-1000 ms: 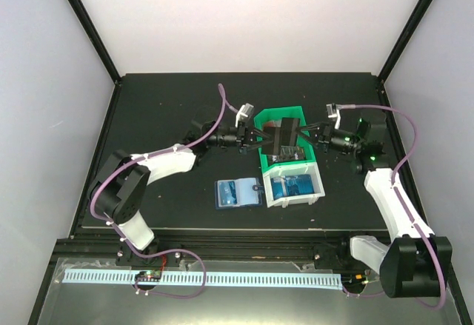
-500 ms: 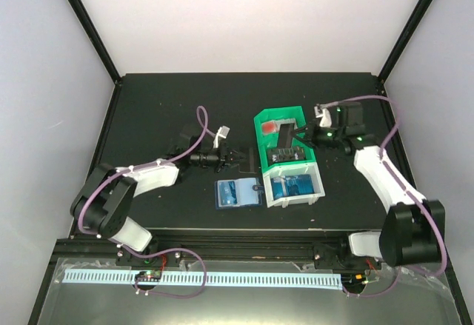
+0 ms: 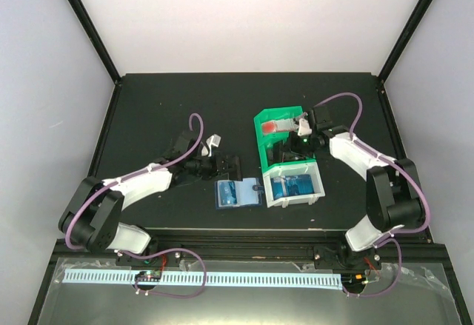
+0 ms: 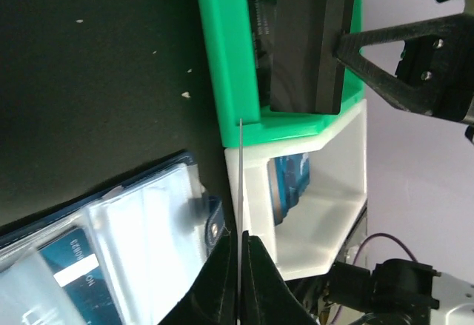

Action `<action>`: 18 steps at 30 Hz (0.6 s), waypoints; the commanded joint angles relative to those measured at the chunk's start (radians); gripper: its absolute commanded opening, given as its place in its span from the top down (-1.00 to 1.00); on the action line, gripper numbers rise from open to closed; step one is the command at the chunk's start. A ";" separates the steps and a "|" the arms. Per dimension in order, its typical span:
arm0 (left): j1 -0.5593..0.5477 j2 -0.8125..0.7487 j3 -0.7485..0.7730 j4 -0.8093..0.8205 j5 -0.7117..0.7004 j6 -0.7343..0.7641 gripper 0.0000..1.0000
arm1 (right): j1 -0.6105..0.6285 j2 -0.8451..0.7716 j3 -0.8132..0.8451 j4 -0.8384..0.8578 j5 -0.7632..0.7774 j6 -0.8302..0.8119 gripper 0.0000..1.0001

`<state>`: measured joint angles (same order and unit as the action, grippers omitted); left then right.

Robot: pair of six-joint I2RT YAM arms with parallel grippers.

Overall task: Put the credit cards into the card holder
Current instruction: Place the credit card in the storage box.

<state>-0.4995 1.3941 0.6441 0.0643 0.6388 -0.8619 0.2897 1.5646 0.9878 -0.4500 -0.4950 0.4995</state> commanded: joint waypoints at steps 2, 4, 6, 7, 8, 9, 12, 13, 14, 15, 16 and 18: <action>-0.002 -0.017 -0.019 -0.046 -0.048 0.037 0.97 | 0.040 0.074 0.062 0.012 0.035 -0.034 0.95; -0.002 -0.017 -0.025 -0.052 -0.048 0.035 0.97 | 0.049 0.096 0.080 0.008 0.015 -0.046 0.86; -0.004 -0.028 -0.035 -0.060 -0.058 0.040 0.97 | 0.056 0.095 0.081 0.007 0.031 -0.054 0.61; -0.006 -0.035 -0.043 -0.066 -0.071 0.041 0.97 | 0.061 0.086 0.078 0.003 0.058 -0.055 0.46; -0.007 -0.043 -0.051 -0.074 -0.083 0.039 0.97 | 0.066 0.074 0.074 -0.005 0.096 -0.052 0.34; -0.008 -0.052 -0.058 -0.079 -0.095 0.039 0.97 | 0.070 0.057 0.067 -0.006 0.125 -0.045 0.24; -0.019 -0.083 -0.097 -0.077 -0.124 0.030 0.97 | 0.099 -0.016 0.037 -0.012 0.212 -0.026 0.05; -0.021 -0.094 -0.107 -0.078 -0.134 0.023 0.97 | 0.111 -0.040 0.032 -0.022 0.248 -0.021 0.02; -0.024 -0.104 -0.115 -0.079 -0.134 0.015 0.97 | 0.128 -0.063 0.027 -0.034 0.283 -0.016 0.00; -0.029 -0.107 -0.122 -0.081 -0.133 0.008 0.97 | 0.146 -0.087 0.022 -0.044 0.326 -0.012 -0.01; -0.036 -0.144 -0.131 -0.082 -0.136 0.005 0.96 | 0.165 -0.114 0.018 -0.053 0.369 -0.005 -0.01; -0.051 -0.184 -0.139 -0.099 -0.166 0.004 0.96 | 0.205 -0.167 0.008 -0.064 0.432 0.008 -0.01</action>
<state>-0.5255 1.2881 0.5159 -0.0082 0.5278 -0.8478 0.4301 1.5005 1.0126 -0.4831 -0.2489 0.4816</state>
